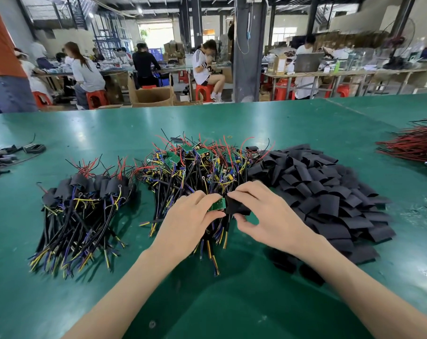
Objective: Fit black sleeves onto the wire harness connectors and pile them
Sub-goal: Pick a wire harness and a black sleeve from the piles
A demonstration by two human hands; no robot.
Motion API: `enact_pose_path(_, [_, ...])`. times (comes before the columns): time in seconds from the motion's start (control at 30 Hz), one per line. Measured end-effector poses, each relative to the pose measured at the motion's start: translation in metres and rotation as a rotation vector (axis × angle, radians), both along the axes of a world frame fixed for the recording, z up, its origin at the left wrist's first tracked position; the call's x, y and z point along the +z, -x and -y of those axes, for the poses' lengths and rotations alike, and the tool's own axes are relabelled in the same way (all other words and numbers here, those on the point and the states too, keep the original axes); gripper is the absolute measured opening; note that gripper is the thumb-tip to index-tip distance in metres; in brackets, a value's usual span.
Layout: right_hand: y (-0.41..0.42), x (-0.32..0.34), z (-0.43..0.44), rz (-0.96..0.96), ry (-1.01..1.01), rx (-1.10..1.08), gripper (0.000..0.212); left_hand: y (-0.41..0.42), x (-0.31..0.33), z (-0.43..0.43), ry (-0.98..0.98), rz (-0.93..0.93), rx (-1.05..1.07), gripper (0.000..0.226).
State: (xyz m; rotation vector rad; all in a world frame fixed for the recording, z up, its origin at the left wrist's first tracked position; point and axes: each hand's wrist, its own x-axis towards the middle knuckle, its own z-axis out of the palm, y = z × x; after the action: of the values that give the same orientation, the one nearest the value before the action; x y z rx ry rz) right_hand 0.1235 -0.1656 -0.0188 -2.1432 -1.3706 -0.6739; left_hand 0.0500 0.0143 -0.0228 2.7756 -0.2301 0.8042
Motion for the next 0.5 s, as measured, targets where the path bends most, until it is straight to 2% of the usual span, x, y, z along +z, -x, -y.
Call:
enact_pose_path(0.13, [-0.0009, -0.0007, 0.0000, -0.013, -0.034, 0.030, 0.038, -0.0014, 0.0000, -0.0007, 0.010, -0.041, -0.032, 0.035])
enact_pose_path(0.5, [-0.0020, -0.0024, 0.0002, -0.141, -0.033, 0.079, 0.037, -0.0004, 0.0005, -0.0014, -0.079, 0.048, -0.096, 0.038])
